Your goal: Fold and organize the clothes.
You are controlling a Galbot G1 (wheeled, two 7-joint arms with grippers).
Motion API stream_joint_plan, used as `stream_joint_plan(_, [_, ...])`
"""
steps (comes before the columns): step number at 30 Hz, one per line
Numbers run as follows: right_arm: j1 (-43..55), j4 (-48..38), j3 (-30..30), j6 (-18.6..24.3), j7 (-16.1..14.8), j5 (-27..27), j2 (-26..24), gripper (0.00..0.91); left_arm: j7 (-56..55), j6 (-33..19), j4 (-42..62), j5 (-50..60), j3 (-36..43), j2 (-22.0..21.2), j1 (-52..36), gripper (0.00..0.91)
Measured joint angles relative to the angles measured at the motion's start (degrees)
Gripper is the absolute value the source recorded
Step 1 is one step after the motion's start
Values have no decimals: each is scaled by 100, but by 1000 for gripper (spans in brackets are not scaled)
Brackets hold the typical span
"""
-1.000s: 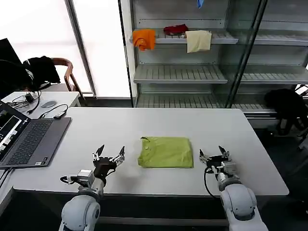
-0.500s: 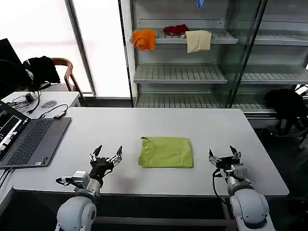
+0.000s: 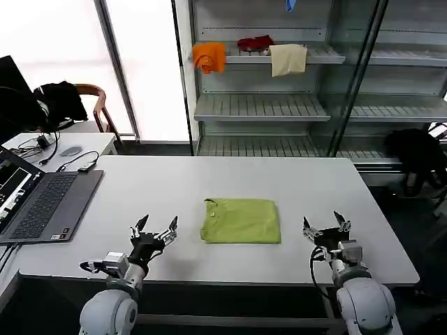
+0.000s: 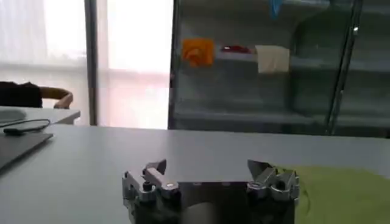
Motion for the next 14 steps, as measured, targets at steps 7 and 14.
stream_joint_plan(7, [-59, 98, -67, 9, -55, 134, 11, 907, 71, -27, -97, 53, -49, -19, 118, 907])
stream_joint_plan(14, [-72, 137, -151, 38, -126, 220, 44, 907, 182, -54, -149, 61, -107, -37, 223, 907])
